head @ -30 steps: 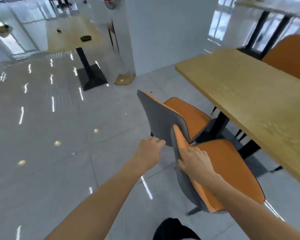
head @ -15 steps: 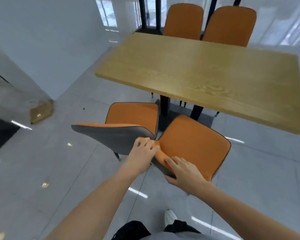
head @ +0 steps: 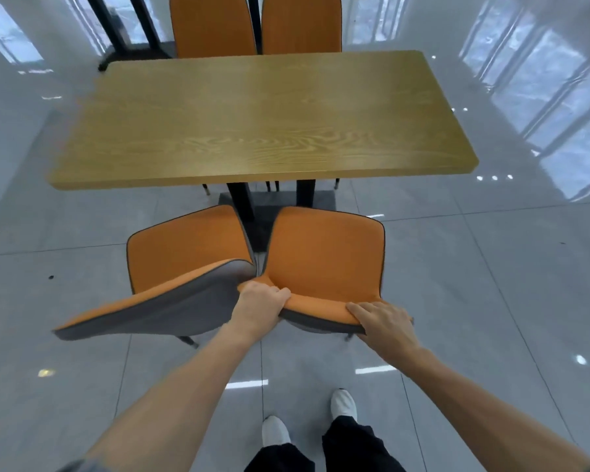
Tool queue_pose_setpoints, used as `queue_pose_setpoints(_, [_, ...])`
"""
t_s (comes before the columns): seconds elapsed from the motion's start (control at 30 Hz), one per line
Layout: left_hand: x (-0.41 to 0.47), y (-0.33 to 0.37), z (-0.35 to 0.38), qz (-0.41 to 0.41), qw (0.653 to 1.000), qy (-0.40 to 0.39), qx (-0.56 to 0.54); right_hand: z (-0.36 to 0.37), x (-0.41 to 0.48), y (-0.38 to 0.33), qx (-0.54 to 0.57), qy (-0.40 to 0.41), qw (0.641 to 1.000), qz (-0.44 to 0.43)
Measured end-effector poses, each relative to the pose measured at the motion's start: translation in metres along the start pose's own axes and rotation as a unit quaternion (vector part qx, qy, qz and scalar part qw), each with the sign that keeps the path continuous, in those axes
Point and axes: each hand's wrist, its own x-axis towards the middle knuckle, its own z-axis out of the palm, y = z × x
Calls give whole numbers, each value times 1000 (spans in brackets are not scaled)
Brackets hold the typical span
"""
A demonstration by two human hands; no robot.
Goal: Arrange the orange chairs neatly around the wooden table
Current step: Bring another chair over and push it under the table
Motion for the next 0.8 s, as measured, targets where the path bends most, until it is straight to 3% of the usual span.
queue_pose_setpoints(0.37, [16,60,3,-53,998,28,-34,3,-1,73,19,29,999,-39])
queue_pose_setpoints(0.8, [60,76,0,-70,997,13,-10,-1,24,118,13,51,997,-53])
